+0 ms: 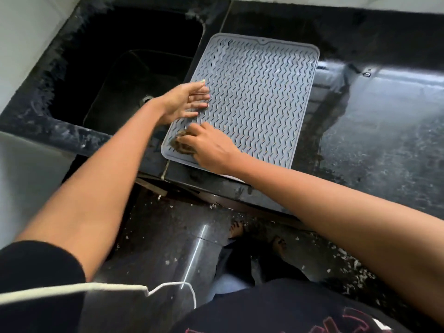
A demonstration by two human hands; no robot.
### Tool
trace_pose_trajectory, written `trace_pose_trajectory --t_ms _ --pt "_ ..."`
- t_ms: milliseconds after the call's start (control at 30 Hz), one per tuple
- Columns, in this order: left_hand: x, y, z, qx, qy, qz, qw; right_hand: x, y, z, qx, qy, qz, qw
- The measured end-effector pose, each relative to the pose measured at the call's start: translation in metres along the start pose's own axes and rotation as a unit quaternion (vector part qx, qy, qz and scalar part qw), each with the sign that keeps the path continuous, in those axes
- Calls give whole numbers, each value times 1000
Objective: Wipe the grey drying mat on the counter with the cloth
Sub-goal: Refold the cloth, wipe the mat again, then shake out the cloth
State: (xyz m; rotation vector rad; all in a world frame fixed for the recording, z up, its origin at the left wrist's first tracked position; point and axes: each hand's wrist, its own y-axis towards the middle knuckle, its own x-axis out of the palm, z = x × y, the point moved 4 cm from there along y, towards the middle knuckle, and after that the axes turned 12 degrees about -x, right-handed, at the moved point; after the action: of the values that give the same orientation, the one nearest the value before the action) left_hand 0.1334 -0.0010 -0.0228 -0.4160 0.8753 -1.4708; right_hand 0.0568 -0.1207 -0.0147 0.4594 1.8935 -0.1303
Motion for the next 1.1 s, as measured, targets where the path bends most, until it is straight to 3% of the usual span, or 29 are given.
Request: trace_pose_trajectory --t_ms 133,300,500,600,767,933,1033,1100 --pt "2 -1 -8 7 28 12 1000 12 27 -10 -50 -66 -89 993" --pt "23 13 -3 39 173 90 980 5 6 -8 -63 -64 -119 989" --pt "57 23 1 53 318 355 877 -12 -54 6 -53 -83 -157 983" --pt "76 26 -4 82 318 423 845 -26 -86 14 -32 -41 -184 981" --pt "80 30 -14 99 287 445 842 -39 -146 32 25 -26 -245 969" --pt "79 29 -12 107 283 454 838 -48 -182 40 7 -44 -274 961" --pt "81 25 -11 103 278 457 839 -57 -171 50 39 19 -288 957" --pt "82 22 -5 104 253 463 843 -75 -149 60 85 73 -245 963"
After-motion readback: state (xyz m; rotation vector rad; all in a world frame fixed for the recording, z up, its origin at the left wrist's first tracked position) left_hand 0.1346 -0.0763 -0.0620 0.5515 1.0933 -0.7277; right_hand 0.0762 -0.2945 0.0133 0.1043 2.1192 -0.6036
